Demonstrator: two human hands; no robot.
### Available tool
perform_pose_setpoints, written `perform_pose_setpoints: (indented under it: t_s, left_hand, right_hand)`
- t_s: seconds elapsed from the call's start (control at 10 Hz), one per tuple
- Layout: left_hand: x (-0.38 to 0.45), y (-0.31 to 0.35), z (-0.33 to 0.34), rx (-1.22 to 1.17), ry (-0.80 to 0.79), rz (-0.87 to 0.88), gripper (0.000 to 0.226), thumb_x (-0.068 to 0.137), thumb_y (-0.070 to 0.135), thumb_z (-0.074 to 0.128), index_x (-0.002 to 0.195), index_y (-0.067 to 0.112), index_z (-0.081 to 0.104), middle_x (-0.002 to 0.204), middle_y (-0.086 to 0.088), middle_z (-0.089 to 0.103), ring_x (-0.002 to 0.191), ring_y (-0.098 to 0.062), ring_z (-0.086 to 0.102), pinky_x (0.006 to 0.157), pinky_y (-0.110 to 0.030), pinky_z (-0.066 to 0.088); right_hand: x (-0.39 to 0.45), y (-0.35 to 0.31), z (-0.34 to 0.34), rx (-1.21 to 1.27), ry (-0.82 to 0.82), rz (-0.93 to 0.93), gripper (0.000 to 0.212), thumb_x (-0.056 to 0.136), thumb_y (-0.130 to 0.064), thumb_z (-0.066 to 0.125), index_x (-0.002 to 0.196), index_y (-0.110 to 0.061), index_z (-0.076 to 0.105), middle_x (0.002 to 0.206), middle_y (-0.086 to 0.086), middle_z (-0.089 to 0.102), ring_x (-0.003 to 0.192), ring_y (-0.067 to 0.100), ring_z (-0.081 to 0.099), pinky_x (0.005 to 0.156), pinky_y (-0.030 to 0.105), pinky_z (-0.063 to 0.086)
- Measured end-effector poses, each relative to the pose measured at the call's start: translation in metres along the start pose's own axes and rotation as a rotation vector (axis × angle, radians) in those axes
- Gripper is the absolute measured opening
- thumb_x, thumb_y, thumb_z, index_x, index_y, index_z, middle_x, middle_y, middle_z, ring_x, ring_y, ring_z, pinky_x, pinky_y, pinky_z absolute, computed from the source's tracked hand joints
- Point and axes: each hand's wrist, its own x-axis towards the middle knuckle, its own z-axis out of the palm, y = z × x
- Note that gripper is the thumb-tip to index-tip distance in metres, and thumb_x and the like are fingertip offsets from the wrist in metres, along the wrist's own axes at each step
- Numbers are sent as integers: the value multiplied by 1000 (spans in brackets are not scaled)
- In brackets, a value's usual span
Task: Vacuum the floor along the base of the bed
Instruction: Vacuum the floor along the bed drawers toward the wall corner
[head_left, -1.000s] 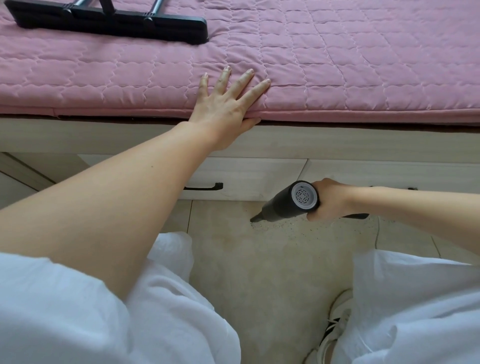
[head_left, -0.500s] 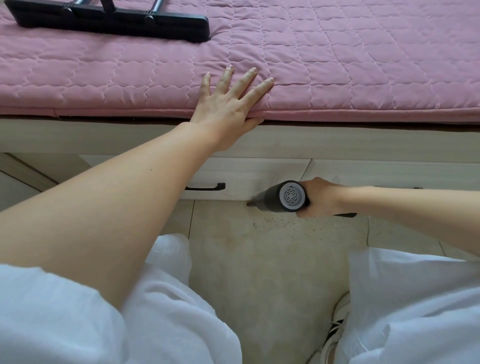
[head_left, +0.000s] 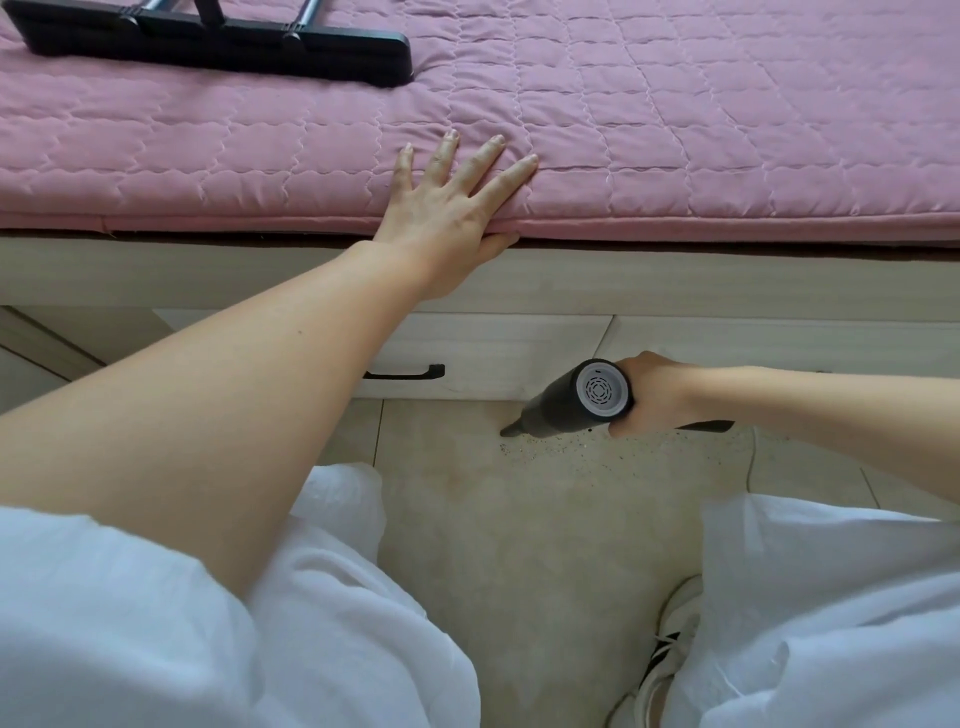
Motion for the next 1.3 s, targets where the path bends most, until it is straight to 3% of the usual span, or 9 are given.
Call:
perform_pose_setpoints:
  t_s: [0.2,0.3,0.4,0.6,0.7,0.8,1.3]
  left_hand:
    - [0,1,0,-5,-3,-4,66,98,57,31,153,43,-3,164,5,0,150,-33,-1,116,-63,3]
    - [0,1,0,-2,-2,-6,66,98,57,31,153,43,-3,164,5,0,150,-34,-1,116,-63,3]
    - [0,0,0,-2,-1,-6,66,99,57,31,153,43,-4,164,5,-1,150,-34,-1,116,-63,2]
    - [0,0,1,-7,2,-2,66,98,57,32,153,43,-3,164,5,0,150,-34,-1,116,-63,2]
    - [1,0,1,-9,4,2,66,98,57,32,153,43,-2,164,4,0,150,-34,-1,116,-63,3]
    - [1,-1,1,-11,3,2,66,98,57,32,153,43,-3,164,4,0,150,-34,-1,116,-63,2]
    - [1,-2,1,-13,14,7,66,98,57,33,154,42,0,164,4,1,150,-34,0,116,-63,3]
  right_hand:
    - [-6,4,-2,15,-10,29,24,71,-23,72,80,-29,51,77,-8,59,70,11,58,58,20,45]
    - [-7,5,-3,13,6,27,22,71,-22,71,88,-22,56,81,-2,62,72,15,59,61,23,47]
    - [-7,5,-2,18,13,9,21,72,-21,70,78,-27,51,77,-3,61,65,11,56,55,21,44]
    - [-6,3,-2,39,-8,-10,22,75,-21,70,85,-26,51,76,-6,59,65,8,55,54,18,43]
    - [-5,1,-2,45,-20,-3,29,74,-22,72,97,-23,54,86,-3,62,78,15,60,66,23,51]
    - [-7,1,-3,38,-24,11,30,73,-23,73,97,-23,53,86,-4,61,82,17,60,68,24,48]
    - [-12,1,-1,-25,-69,-5,19,71,-20,70,72,-21,51,69,-5,56,63,12,53,53,19,41]
